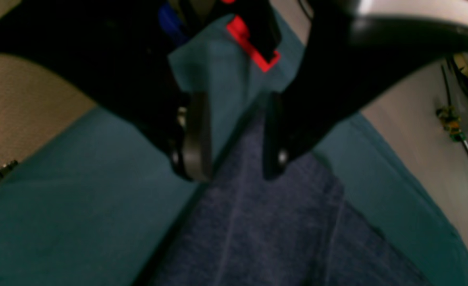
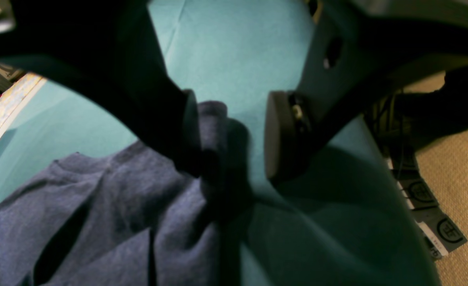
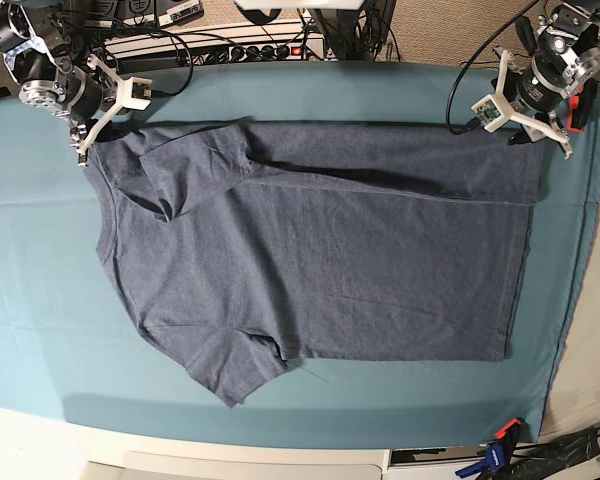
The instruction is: Fold the T-shirt properly
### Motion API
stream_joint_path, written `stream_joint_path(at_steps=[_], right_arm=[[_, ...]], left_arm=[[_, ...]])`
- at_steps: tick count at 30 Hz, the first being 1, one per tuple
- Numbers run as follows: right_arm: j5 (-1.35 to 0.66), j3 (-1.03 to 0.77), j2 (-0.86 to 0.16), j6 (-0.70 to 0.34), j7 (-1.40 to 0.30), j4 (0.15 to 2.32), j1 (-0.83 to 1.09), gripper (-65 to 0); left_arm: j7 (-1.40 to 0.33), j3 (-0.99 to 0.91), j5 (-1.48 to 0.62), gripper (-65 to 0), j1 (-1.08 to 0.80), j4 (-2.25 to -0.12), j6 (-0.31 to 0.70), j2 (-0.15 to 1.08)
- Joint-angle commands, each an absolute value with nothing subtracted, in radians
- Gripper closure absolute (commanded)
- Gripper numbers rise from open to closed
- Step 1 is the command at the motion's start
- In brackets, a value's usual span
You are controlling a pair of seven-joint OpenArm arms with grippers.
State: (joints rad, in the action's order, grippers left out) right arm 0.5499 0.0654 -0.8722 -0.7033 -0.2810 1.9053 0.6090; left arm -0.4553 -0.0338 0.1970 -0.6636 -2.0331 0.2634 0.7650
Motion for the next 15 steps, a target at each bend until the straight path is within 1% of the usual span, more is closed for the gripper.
stream_joint_path(at_steps=[1, 3, 10, 15], right_arm=[[0.561, 0.053, -0.889, -0.690, -0.305, 1.909, 0.602, -27.1], [0.562, 0.053, -0.889, -0.675, -0.318, 1.909, 0.595, -27.1], [0.561, 0.053, -0.889, -0.558, -0.392, 1.909, 0.595, -27.0], [0.561, 0.053, -0.889, -0.548, -0.385, 1.909, 0.596, -27.0]], left_arm=[[-0.444, -0.042, 0.200, -23.5, -0.662, -2.046, 0.256, 0.778], [-0.444, -0.042, 0.200, -23.5, -0.662, -2.046, 0.256, 0.778], [-0.444, -0.042, 0.200, -23.5, -0.662, -2.046, 0.256, 0.778], [-0.444, -0.042, 0.200, -23.5, -0.662, -2.046, 0.256, 0.778]])
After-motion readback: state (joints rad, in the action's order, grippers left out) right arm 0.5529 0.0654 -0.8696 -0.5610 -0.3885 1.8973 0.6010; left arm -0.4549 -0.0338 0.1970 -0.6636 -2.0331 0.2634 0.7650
